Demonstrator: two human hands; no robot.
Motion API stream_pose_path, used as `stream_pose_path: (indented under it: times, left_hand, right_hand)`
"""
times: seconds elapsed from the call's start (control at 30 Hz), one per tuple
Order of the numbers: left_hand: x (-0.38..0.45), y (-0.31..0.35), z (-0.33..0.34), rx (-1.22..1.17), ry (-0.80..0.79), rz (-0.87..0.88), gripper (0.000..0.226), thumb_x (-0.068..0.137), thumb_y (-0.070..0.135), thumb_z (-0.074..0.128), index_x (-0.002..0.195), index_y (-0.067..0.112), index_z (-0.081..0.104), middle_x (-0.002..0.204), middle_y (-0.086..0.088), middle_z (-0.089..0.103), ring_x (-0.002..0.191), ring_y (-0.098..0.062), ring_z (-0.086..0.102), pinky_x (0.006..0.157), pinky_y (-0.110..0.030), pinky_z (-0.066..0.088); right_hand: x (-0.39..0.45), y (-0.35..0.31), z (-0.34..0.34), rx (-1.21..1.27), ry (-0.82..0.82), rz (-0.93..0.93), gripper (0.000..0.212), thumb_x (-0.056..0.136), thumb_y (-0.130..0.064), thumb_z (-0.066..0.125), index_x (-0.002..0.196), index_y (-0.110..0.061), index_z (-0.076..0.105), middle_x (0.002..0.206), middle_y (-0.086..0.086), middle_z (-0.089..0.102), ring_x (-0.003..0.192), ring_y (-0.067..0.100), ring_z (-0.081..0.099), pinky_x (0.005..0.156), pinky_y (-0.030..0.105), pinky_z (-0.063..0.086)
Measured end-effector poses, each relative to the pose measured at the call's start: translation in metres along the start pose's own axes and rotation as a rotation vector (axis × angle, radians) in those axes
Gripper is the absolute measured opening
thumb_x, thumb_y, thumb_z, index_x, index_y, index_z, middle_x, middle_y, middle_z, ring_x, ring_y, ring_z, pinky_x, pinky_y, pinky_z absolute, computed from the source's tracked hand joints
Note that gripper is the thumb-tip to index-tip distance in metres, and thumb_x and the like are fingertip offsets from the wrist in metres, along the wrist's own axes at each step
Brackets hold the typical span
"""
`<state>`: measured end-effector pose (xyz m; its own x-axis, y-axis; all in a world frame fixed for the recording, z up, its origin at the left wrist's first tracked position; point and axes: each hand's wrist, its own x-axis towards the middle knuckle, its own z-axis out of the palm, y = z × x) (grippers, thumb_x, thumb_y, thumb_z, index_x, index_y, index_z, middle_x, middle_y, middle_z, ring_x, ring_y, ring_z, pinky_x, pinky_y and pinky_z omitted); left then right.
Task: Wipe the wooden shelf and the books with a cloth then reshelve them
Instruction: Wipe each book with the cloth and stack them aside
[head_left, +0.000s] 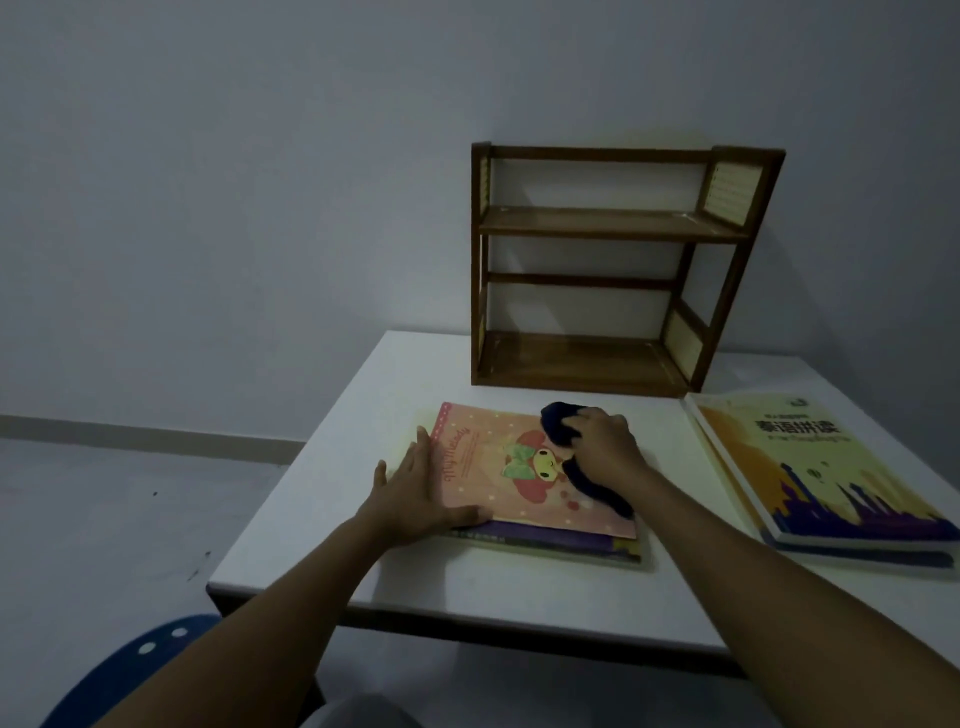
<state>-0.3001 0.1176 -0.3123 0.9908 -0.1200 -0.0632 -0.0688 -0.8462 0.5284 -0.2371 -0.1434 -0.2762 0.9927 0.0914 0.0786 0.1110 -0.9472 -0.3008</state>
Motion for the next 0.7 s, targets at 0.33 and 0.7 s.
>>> stream_pose_path:
  times: [0.33, 0.7]
  left_hand:
    - [-0.004, 0.003, -0.002, -0.048, 0.029, 0.039, 0.139, 0.051, 0.081, 0.055, 0.141, 0.025, -0.035, 0.162, 0.004, 0.005, 0.149, -0.018, 0.008, 0.116, -0.054, -0.008]
    - [0.008, -0.003, -0.002, -0.075, 0.013, -0.015, 0.147, 0.043, 0.096, 0.053, 0.146, 0.025, -0.024, 0.160, 0.004, 0.015, 0.146, -0.026, 0.019, 0.117, -0.055, -0.007]
  right_hand:
    - [-0.059, -0.117, 0.033, -0.032, -0.114, -0.460, 0.043, 0.091, -0.014, 0.055, 0.133, -0.017, 0.055, 0.148, 0.005, 0.040, 0.126, 0.033, 0.033, 0.106, 0.041, 0.031]
    - [0.018, -0.067, 0.009, 0.052, -0.080, -0.082, 0.055, 0.091, -0.014, 0.056, 0.143, -0.023, 0.042, 0.148, 0.009, 0.031, 0.128, 0.033, 0.040, 0.108, 0.042, 0.037]
